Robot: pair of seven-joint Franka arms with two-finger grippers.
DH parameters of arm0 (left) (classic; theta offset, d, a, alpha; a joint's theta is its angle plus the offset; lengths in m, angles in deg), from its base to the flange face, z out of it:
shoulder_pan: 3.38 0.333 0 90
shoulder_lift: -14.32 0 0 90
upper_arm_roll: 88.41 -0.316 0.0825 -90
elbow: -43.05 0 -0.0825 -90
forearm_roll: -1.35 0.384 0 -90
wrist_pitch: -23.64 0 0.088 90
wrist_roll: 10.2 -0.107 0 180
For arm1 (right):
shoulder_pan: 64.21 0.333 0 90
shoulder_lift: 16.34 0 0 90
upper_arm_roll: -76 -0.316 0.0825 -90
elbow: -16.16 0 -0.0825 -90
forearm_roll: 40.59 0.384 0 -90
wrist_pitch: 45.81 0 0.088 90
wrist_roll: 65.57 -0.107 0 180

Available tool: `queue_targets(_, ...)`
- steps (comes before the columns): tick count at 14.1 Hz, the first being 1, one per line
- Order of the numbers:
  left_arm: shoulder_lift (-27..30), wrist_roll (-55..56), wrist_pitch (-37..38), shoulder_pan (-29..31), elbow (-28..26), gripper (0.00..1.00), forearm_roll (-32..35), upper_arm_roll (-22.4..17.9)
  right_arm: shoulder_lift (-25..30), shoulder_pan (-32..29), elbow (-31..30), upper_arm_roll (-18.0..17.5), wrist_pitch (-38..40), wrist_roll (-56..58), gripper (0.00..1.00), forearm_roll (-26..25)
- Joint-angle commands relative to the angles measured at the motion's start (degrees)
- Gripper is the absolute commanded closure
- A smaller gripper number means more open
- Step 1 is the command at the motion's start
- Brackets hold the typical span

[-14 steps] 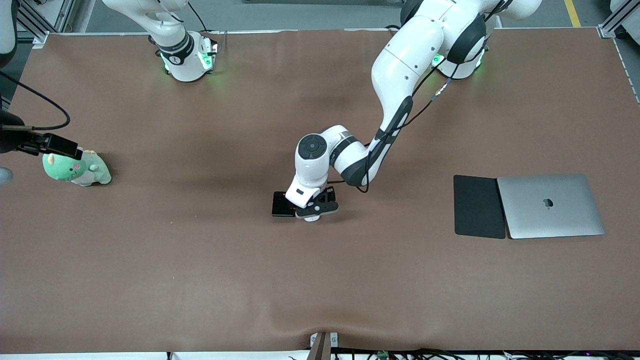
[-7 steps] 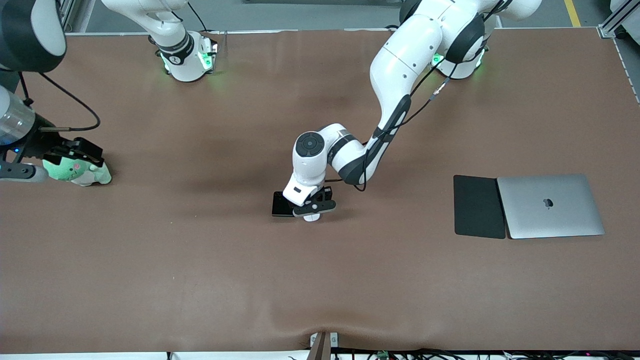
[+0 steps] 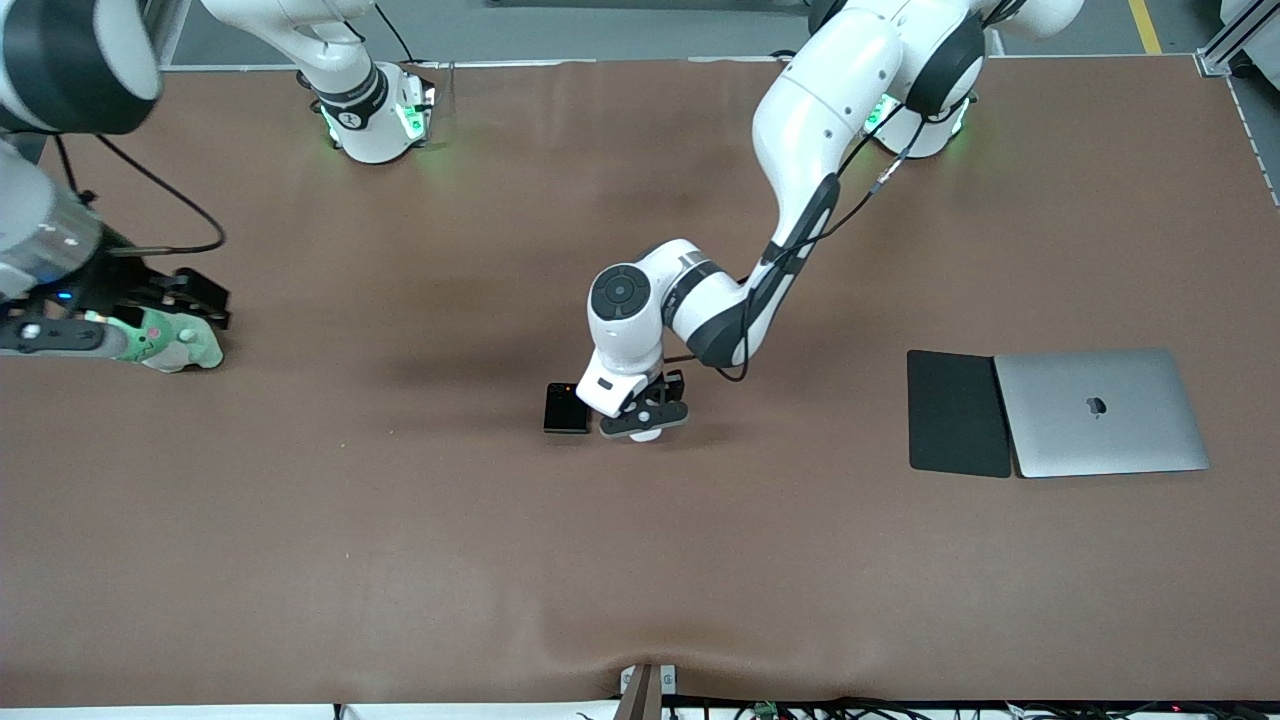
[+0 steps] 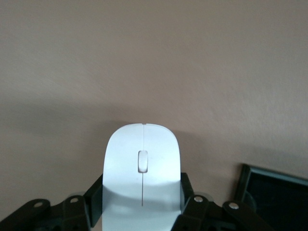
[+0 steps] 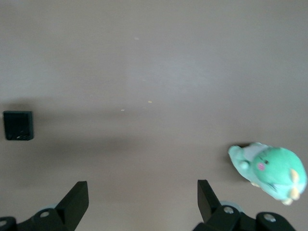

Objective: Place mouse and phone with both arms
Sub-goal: 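Carry the mouse to the pad while the right gripper grasps the phone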

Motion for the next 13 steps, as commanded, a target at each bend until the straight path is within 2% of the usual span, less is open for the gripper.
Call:
queue_targets(1,8.38,-0.96,0.1,1.53,-9.9,1.0,4.49,0.08,-4.65,7.05,0.43,0.27,-4.68,-4.97,0.0,1.12)
queue_targets(3,14.34,-2.18,-4.53,4.86,-18.49,1.0,6.8,0.6,-10.27,12.22,0.43,0.27,-12.31,-8.05,0.0,5.06)
queue_targets(4,18.47,-4.36,-10.48,6.27,-25.93,1.0,6.8,0.6,-13.26,14.86,0.34,0.27,-16.79,-11.2,0.0,7.26)
queue_targets(6,25.25,-9.63,-22.79,11.0,-39.66,1.0,6.89,0.69,-19.15,20.84,0.25,0.44,-24.44,-16.48,0.0,6.94)
queue_targets(7,27.28,-12.35,-27.02,13.38,-43.81,1.0,6.89,0.87,-22.39,21.82,0.26,0.35,-27.18,-17.64,0.0,7.02)
queue_targets(10,30.37,-20.09,-29.52,18.39,-49.11,1.0,6.89,1.39,-32.07,25.78,0.6,0.35,-35.62,-17.74,0.0,7.46)
queue_targets(13,30.72,-23.35,-32.05,25.5,-52.45,1.0,6.89,4.2,-36.04,25.88,0.61,0.35,-41.16,-17.82,0.0,7.64)
